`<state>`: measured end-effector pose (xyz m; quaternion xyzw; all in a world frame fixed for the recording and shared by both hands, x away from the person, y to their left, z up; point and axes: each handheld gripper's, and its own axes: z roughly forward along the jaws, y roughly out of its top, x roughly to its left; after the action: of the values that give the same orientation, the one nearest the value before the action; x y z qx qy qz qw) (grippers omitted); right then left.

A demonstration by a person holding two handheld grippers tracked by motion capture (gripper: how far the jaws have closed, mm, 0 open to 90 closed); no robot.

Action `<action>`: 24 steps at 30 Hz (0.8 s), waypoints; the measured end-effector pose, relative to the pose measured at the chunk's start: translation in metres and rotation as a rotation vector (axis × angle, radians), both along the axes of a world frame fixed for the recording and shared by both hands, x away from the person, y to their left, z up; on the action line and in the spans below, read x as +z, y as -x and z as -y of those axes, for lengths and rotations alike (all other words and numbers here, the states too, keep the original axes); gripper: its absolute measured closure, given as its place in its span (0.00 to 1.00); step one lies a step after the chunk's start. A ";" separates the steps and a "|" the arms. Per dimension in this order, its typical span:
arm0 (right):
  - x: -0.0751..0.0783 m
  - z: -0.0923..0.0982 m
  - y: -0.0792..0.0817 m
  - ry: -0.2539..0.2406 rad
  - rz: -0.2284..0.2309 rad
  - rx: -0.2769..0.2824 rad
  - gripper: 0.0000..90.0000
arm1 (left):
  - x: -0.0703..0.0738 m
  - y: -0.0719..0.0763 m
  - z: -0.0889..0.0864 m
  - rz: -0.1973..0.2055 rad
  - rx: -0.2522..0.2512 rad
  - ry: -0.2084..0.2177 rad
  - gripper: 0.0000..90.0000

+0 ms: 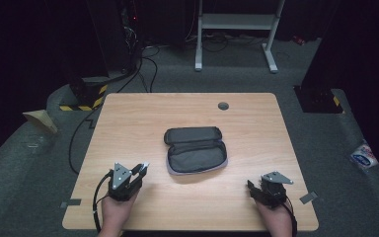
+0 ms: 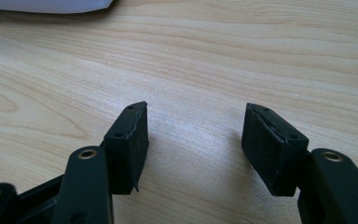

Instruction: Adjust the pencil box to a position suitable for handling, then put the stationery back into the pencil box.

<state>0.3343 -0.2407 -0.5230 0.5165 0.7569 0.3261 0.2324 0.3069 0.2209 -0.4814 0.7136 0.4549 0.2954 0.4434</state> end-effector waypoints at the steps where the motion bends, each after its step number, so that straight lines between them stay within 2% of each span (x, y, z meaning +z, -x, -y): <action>1: 0.000 0.000 0.000 0.000 0.000 0.000 0.45 | 0.000 -0.001 0.002 0.000 -0.005 -0.012 0.81; 11: 0.000 0.000 -0.001 0.000 0.000 0.000 0.45 | 0.003 -0.011 0.018 -0.018 -0.028 -0.042 0.81; 18: 0.000 0.000 -0.001 0.000 0.000 0.000 0.45 | 0.004 -0.018 0.033 -0.034 -0.038 -0.017 0.81; 24: 0.000 -0.001 0.000 -0.003 -0.002 0.002 0.45 | 0.008 -0.027 0.048 -0.043 -0.045 -0.012 0.81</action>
<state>0.3347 -0.2401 -0.5230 0.5163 0.7573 0.3268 0.2304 0.3341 0.1726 -0.4730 0.7324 0.4466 0.2725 0.4358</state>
